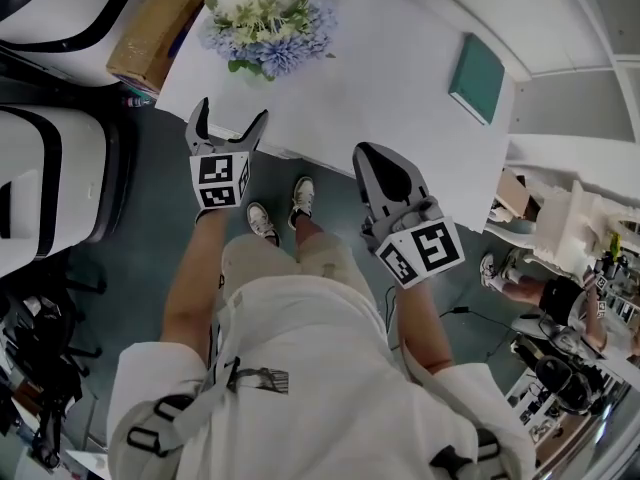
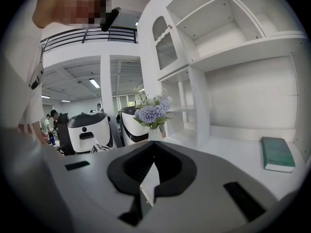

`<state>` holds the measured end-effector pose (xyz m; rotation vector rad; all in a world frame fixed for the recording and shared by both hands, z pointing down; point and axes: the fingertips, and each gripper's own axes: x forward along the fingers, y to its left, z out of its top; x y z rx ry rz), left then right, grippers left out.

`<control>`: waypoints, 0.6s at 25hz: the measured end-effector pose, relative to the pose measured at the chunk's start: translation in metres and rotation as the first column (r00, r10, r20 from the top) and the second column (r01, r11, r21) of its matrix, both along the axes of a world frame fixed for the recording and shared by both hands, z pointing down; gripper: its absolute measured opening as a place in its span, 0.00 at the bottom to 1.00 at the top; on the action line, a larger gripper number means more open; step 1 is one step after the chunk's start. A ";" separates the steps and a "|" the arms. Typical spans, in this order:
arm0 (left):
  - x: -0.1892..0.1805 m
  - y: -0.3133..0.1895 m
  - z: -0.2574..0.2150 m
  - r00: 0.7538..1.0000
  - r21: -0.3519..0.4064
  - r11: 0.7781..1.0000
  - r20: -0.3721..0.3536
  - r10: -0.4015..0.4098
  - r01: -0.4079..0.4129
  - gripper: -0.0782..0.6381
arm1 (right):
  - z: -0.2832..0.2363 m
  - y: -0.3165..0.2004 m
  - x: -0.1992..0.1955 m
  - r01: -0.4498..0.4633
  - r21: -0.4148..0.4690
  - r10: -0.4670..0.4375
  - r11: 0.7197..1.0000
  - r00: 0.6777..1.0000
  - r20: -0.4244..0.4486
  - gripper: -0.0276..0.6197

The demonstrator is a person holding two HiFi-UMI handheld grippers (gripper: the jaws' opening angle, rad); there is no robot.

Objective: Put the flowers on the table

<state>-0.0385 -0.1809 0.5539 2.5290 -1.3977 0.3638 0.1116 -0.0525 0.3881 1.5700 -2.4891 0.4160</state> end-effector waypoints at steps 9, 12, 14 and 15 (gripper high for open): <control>-0.027 0.017 -0.053 0.999 0.062 0.997 -0.006 -0.036 0.036 0.78 | -0.014 0.005 0.004 0.005 0.038 -0.006 0.999 0.999 0.033 0.06; -0.036 0.020 -0.074 0.999 0.091 0.995 -0.011 -0.047 0.048 0.78 | -0.019 0.001 0.008 0.003 0.052 -0.006 0.999 0.999 0.049 0.06; -0.042 0.023 -0.087 0.998 0.102 0.993 -0.018 -0.060 0.062 0.77 | -0.024 -0.003 0.011 0.002 0.062 -0.005 0.998 0.998 0.059 0.06; -0.045 0.025 -0.092 0.997 0.100 0.992 -0.021 -0.071 0.073 0.77 | -0.027 -0.005 0.011 0.004 0.069 -0.008 0.998 0.998 0.062 0.06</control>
